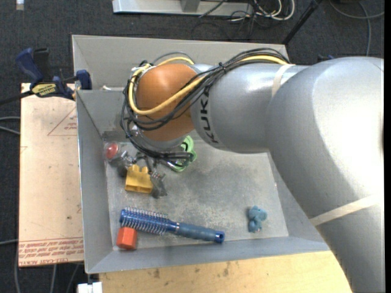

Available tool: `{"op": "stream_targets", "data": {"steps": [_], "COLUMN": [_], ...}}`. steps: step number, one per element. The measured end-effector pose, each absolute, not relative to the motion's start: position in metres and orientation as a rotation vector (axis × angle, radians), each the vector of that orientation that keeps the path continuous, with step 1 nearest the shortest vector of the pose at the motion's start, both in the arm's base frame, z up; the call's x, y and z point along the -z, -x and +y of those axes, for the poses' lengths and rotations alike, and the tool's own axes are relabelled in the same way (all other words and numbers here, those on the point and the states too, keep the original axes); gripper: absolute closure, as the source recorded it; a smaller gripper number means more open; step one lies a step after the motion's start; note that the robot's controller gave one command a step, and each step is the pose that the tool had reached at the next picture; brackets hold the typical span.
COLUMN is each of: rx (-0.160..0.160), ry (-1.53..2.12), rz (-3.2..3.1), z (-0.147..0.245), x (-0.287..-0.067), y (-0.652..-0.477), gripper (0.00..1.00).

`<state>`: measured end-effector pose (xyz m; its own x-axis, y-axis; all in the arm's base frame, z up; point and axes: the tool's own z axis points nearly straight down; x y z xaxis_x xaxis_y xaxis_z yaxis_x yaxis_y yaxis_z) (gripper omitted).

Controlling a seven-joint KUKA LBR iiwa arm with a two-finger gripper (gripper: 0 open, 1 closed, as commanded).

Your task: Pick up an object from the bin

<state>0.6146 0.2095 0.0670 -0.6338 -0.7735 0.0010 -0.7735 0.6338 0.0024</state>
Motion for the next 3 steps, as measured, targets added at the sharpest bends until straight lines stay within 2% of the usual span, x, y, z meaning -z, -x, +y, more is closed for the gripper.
{"op": "stream_targets", "data": {"steps": [1, 2, 3], "rx": [0.003, 0.002, -0.001], "ry": [-1.344, -1.8, -1.799], "rz": [-2.842, -2.579, -2.59], "z": [0.21, 0.224, 0.239], "x": [-0.071, -0.108, -0.233], "y": [-0.616, -0.566, -0.555], "gripper": [1.0, 1.0, 1.0]}}
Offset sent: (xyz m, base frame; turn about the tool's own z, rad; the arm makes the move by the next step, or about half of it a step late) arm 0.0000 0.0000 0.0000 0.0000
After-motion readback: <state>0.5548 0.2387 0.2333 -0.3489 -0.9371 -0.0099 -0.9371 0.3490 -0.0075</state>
